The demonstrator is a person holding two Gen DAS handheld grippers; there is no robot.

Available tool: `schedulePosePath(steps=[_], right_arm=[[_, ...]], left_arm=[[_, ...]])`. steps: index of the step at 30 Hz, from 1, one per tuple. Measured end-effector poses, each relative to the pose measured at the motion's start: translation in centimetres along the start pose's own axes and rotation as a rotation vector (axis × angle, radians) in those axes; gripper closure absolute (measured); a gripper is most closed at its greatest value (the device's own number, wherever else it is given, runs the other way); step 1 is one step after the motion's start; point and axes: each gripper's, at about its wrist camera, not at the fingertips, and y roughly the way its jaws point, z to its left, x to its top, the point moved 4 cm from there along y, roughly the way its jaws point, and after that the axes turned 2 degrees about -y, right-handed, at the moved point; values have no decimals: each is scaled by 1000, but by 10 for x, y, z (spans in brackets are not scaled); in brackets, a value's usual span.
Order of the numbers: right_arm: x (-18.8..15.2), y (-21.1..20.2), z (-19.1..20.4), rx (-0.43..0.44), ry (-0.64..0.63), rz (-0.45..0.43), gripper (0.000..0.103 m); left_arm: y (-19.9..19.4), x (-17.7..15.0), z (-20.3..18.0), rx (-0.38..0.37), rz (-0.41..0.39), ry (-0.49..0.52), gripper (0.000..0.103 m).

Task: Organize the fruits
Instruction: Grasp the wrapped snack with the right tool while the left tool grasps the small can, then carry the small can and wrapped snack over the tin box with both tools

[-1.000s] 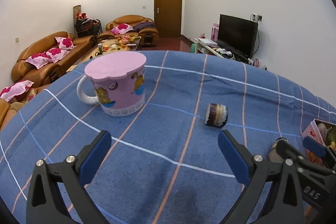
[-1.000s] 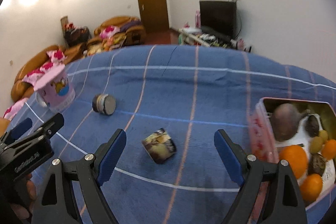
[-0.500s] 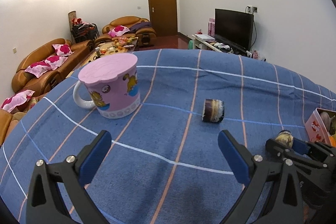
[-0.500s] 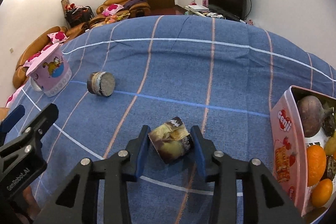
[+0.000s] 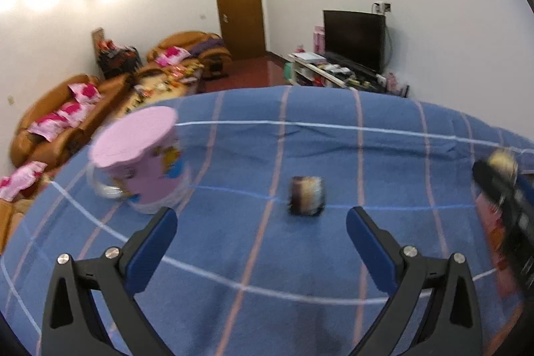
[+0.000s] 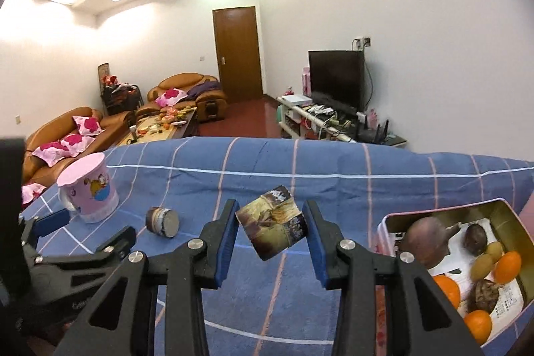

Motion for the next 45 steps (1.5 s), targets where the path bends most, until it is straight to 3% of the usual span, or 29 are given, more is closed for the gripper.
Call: schedulePosePath(steps=[2, 7, 11, 13, 15, 18, 21, 26, 36, 45], right_arm=[[-1, 5, 1, 0, 11, 11, 62], [0, 6, -2, -4, 35, 8, 62], [0, 10, 1, 8, 35, 23, 62], [0, 10, 2, 9, 33, 25, 62], [0, 11, 3, 11, 29, 27, 62], [-1, 11, 4, 13, 25, 27, 62], [0, 7, 4, 18, 26, 10, 62], [-2, 1, 7, 42, 23, -16, 62], [-5, -6, 19, 77, -6, -47, 61], [-10, -19, 32, 82, -41, -61, 61]], left_arm=[[9, 7, -6, -21, 22, -8, 1], [38, 13, -22, -27, 98, 15, 22], [62, 10, -22, -15, 174, -6, 28], [74, 3, -23, -18, 229, -7, 37], [74, 2, -20, -52, 225, -42, 45], [75, 0, -21, -61, 228, -34, 47], [73, 2, -25, -104, 220, -27, 70], [59, 2, -19, -120, 176, -50, 70], [4, -11, 3, -8, -10, -55, 70], [-11, -21, 25, 14, -33, -94, 70]])
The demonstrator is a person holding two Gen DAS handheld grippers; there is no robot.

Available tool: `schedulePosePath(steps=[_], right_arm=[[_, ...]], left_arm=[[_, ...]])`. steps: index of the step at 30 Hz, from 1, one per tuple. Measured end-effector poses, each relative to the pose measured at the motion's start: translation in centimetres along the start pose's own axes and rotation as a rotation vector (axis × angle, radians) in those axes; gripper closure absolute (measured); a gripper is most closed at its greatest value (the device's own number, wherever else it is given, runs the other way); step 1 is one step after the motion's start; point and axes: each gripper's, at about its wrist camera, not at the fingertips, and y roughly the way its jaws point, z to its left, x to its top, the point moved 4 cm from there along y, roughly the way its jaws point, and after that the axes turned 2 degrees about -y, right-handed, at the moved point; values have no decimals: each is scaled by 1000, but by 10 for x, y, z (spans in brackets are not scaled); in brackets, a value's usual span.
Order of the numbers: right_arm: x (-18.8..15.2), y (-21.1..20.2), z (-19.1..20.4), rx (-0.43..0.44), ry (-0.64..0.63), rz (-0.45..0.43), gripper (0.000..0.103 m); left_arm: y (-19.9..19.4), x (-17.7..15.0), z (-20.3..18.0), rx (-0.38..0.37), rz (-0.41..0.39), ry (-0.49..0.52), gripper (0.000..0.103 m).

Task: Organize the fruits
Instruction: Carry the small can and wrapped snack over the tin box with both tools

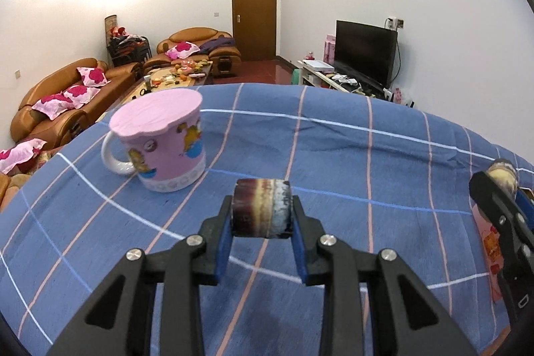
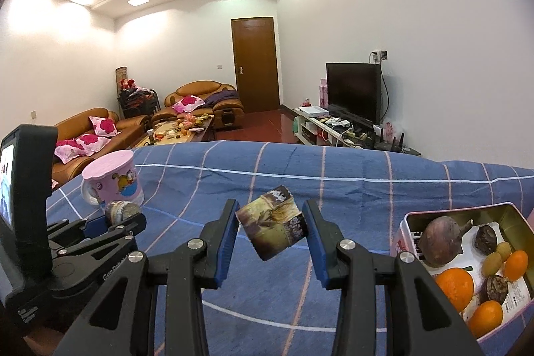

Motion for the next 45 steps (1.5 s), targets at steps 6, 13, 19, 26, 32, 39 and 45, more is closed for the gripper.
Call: schedulePosePath(steps=[6, 13, 19, 26, 32, 39, 45], right_arm=[[-5, -10, 9, 23, -7, 6, 61], [-10, -22, 18, 26, -31, -1, 61], [-12, -28, 16, 24, -20, 6, 61], [-14, -33, 15, 20, -19, 7, 61], [-19, -40, 12, 13, -17, 7, 61], [-24, -49, 3, 4, -9, 9, 61], [-27, -56, -9, -14, 2, 11, 61]], left_arm=[[-7, -1, 2, 9, -21, -18, 70], [-23, -12, 4, 14, -45, -24, 70], [-33, -17, 0, 23, -65, -18, 70], [-40, -22, -4, 20, -76, -3, 70], [-44, -25, -6, 19, -82, -2, 70], [-52, -29, -15, 23, -97, 18, 70], [-59, -33, -23, 19, -109, 30, 70]])
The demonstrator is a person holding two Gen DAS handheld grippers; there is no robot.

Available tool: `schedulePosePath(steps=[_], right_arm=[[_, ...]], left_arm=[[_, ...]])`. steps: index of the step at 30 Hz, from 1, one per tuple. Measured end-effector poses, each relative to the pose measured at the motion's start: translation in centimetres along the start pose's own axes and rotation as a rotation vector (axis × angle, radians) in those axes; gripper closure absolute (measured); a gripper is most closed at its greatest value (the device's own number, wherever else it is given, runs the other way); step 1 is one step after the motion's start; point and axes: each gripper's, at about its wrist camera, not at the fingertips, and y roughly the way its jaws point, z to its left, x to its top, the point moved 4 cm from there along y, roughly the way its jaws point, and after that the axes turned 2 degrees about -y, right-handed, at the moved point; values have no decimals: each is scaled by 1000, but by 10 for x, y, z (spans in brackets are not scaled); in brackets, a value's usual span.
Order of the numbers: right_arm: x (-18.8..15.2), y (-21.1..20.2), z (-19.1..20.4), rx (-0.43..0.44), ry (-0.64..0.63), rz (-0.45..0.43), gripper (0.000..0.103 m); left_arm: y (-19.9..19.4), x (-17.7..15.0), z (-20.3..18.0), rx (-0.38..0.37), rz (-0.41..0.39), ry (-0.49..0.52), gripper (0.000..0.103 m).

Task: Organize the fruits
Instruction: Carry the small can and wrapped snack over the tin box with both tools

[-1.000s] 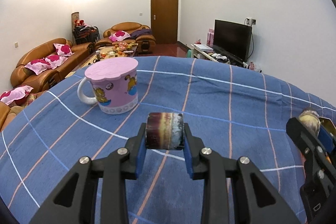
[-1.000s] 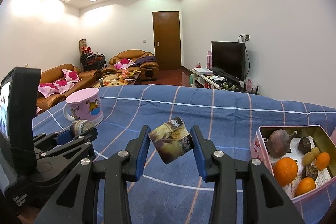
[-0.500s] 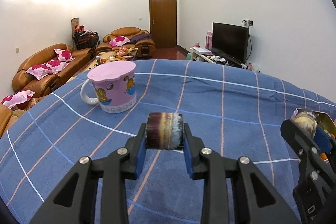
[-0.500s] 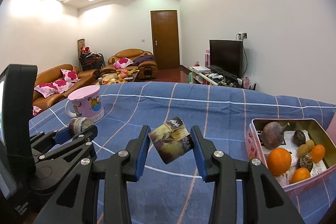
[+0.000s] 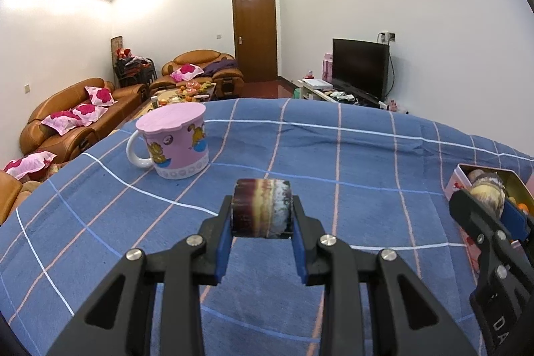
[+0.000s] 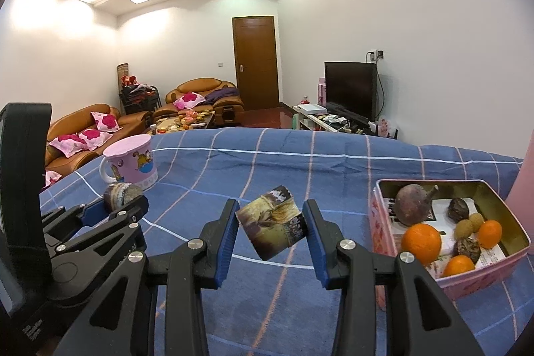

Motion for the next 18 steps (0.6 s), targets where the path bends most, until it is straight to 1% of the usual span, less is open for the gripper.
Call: schedulePosePath(steps=[18], right_arm=[[-10, -23, -39, -47, 29, 7, 61]], left_arm=[[-21, -7, -47, -46, -21, 62, 70]])
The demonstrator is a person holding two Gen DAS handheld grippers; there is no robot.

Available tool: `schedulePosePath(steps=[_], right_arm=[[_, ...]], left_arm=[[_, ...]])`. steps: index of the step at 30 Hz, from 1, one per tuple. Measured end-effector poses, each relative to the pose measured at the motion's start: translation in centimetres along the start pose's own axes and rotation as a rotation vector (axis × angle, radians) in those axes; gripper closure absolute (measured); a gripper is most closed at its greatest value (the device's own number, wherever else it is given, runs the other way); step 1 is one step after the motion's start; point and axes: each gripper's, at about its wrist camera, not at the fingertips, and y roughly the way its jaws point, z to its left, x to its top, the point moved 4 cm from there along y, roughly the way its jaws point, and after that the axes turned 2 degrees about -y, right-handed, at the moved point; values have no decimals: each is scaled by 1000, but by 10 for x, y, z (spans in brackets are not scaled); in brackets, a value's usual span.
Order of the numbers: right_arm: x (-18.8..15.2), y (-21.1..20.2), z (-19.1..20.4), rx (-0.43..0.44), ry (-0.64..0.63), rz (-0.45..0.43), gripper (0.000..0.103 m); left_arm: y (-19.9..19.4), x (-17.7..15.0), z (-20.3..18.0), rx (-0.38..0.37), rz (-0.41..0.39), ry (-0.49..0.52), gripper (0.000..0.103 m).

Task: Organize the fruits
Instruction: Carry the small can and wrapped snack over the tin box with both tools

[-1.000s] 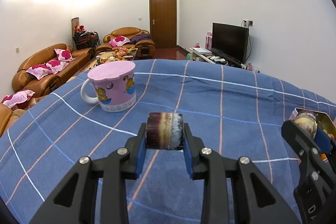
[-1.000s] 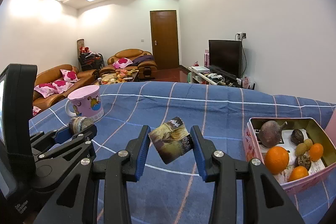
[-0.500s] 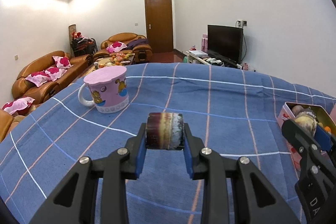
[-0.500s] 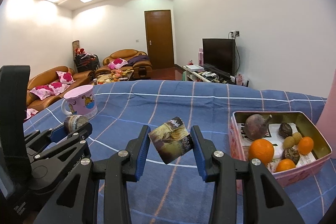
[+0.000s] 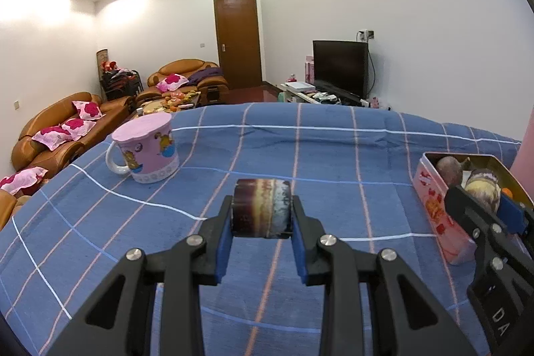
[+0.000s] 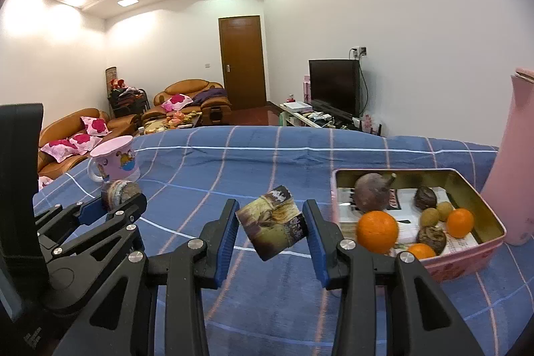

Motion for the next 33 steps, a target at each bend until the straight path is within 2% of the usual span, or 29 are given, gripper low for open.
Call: schedulePosePath(steps=[33], right_arm=[[-6, -38, -109, -155, 20, -14, 61]], left_arm=[[-25, -9, -116, -147, 1, 97, 70]])
